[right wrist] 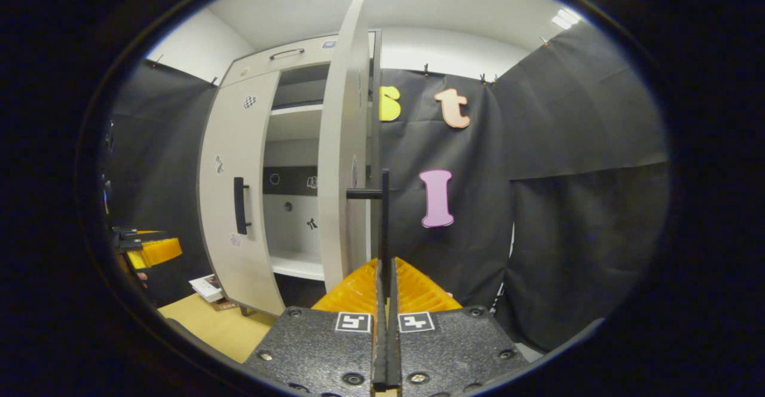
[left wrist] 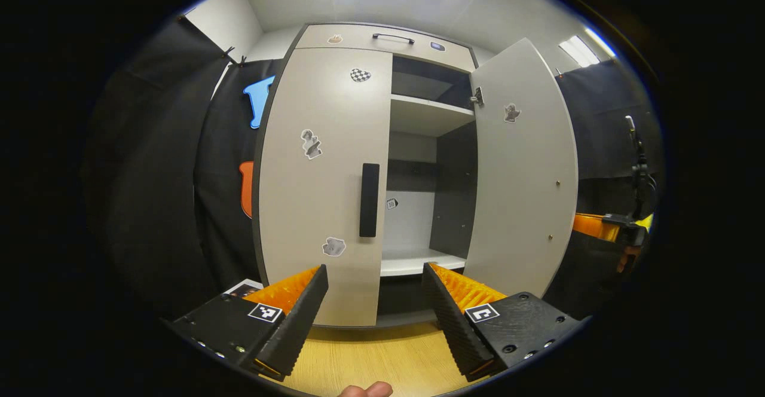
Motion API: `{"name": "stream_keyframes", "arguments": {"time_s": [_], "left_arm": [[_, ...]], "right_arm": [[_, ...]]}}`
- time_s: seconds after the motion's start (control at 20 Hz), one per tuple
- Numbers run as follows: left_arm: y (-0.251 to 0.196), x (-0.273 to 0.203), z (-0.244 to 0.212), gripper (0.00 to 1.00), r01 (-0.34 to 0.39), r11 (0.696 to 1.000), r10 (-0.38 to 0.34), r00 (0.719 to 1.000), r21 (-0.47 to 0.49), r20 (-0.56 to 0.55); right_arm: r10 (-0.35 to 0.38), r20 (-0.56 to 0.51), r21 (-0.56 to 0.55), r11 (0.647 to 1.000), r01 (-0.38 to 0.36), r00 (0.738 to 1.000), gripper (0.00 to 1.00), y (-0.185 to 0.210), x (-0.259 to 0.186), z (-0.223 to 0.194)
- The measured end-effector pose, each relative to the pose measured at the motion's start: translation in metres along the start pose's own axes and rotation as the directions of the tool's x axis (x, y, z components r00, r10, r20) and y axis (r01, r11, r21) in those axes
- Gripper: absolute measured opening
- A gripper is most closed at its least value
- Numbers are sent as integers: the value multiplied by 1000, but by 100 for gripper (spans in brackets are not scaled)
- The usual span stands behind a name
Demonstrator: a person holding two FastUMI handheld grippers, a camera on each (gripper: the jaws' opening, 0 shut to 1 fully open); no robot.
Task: Open the right door of the double-door shoe cabinet with the right hand, and open the left door with the left hand.
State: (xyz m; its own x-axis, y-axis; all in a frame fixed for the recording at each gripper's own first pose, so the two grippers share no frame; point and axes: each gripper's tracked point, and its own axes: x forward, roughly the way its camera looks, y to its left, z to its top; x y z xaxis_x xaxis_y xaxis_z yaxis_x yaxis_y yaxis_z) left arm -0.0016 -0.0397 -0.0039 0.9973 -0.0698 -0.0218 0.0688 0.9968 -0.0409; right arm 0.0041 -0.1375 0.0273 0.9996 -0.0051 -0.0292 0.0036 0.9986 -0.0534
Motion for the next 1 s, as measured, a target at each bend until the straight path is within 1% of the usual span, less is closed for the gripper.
{"name": "stream_keyframes", "arguments": {"time_s": [0.1,0.15,0.25,0.3,0.4,0.5,0.55,0.7,0.75,0.8,0.85,0.9,0.95,1.0], "left_arm": [[2,0,0,95,-2,1000,2,1000,-1,6],[3,0,-1,95,0,1000,0,1000,-1,2],[5,-1,-2,95,0,1000,0,1000,-1,2],[5,-2,-2,95,3,1000,-3,1000,-4,0],[6,-5,1,95,9,1000,-9,1000,-8,4],[10,-9,7,95,1,1000,-1,1000,-4,28],[14,-11,9,95,-5,1000,5,999,-1,37],[21,-13,12,95,-19,1000,18,999,10,45],[24,-13,14,95,-24,1000,23,998,12,50],[26,-11,15,95,-26,1000,26,998,13,52],[28,-9,15,95,-27,1000,27,998,12,52],[28,-6,16,95,-26,1000,26,998,8,51],[27,-1,16,95,-22,1000,22,999,3,49],[26,4,17,95,-17,1000,17,999,-2,48]], "right_arm": [[4,24,6,1000,-4,1000,4,11,-26,9],[24,36,18,1000,-24,999,2,22,-37,15],[78,65,32,996,-80,995,4,53,-49,23],[100,73,24,994,-102,992,3,67,-48,25],[119,63,0,993,-119,991,3,90,-38,21],[122,49,-5,993,-122,991,4,109,-21,14],[122,45,3,993,-122,992,4,116,-13,10],[83,31,29,996,-84,996,4,122,6,-3],[88,35,48,995,-90,995,10,126,9,-3],[82,32,64,994,-84,996,20,126,13,-7],[69,30,68,995,-71,997,25,124,16,-9],[50,28,64,997,-52,998,44,120,20,-10],[39,27,55,998,-41,999,55,118,21,-11],[32,29,47,998,-33,999,67,116,22,-12]]}}
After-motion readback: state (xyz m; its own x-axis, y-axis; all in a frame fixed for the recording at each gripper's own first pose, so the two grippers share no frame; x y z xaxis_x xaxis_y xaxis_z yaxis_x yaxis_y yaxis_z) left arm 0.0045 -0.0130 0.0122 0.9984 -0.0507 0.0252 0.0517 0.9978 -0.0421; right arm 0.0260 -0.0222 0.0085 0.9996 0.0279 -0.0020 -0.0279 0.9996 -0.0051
